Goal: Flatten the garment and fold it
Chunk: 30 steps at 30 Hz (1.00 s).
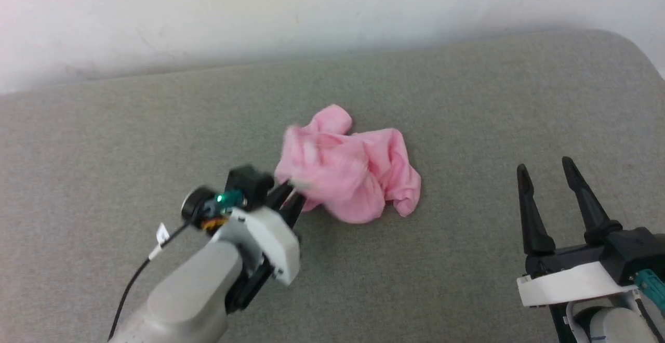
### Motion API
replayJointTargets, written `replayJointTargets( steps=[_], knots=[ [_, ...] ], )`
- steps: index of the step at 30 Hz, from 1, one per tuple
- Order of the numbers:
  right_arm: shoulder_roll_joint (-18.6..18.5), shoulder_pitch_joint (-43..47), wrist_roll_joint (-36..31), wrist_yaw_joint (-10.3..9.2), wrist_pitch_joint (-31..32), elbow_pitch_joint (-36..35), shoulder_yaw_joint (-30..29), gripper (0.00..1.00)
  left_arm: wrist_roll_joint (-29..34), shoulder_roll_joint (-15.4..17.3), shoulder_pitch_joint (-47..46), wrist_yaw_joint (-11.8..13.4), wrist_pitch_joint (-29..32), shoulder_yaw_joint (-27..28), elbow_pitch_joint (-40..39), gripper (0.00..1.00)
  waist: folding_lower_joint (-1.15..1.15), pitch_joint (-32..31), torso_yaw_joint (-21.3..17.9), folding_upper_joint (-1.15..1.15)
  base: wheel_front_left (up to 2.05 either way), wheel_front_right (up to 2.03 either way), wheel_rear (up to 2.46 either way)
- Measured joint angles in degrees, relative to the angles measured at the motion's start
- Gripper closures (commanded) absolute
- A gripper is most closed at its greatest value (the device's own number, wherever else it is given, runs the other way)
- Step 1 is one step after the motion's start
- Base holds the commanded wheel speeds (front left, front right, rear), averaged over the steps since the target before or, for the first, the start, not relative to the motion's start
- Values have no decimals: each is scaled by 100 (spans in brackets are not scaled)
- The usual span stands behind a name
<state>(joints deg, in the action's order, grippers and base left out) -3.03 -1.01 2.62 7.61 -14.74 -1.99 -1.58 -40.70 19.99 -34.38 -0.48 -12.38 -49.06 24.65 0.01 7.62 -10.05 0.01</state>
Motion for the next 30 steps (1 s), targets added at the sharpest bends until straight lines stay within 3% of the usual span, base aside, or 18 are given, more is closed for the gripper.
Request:
replayJointTargets(
  steps=[1, 7, 16, 24, 30],
  knots=[
    [-1, -4, 1, 0, 0, 18, 14, 0, 16, 1, 73, -53, 1, -74, 259, 2, 0, 56, -21, 0, 0, 0, 0],
    [0, -15, 8, 0, 0, 116, 52, 0, 226, -44, 145, -252, -66, -312, 1267, 0, 0, 229, 25, 0, 0, 0, 0],
    [1, 49, -63, 0, 0, 258, -16, 0, 221, 97, 152, -271, -230, 226, 1185, 0, -1, -30, 402, 0, 0, 0, 0],
    [3, 275, -63, 0, 1, 275, -56, 0, 256, 717, 1021, 469, -235, 1700, -346, 0, -2, -518, 847, 0, 0, 0, 0],
    [2, 488, -65, 0, 0, 279, -53, 0, 532, 740, 2331, 958, -236, 2326, -1648, 0, -2, -785, 1120, 0, 0, 0, 0]
  ],
)
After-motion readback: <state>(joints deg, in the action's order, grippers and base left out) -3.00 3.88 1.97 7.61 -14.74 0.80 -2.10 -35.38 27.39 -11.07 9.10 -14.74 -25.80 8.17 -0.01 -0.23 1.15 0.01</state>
